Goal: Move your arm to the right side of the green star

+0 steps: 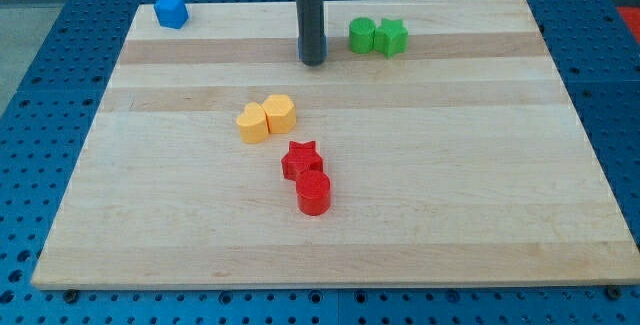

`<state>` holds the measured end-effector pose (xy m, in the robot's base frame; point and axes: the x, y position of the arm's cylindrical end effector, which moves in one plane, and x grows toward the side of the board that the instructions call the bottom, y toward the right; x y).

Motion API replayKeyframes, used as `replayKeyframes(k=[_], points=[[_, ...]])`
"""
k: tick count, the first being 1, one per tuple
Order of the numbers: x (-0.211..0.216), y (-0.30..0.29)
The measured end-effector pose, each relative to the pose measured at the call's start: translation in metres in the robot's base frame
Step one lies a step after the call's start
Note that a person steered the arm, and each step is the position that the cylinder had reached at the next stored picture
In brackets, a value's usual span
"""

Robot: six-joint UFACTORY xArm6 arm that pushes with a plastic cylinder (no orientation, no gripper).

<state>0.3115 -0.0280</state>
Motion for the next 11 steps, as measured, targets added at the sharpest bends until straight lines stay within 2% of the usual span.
replayKeyframes(k=[3, 6, 7, 8, 9, 10, 11], points=[[-0.046, -0.006], [-0.042, -0.053], [-0.021, -0.024], [0.025, 0.023], [0.062, 0.095], [0.046, 0.174], [-0.019, 0.188]])
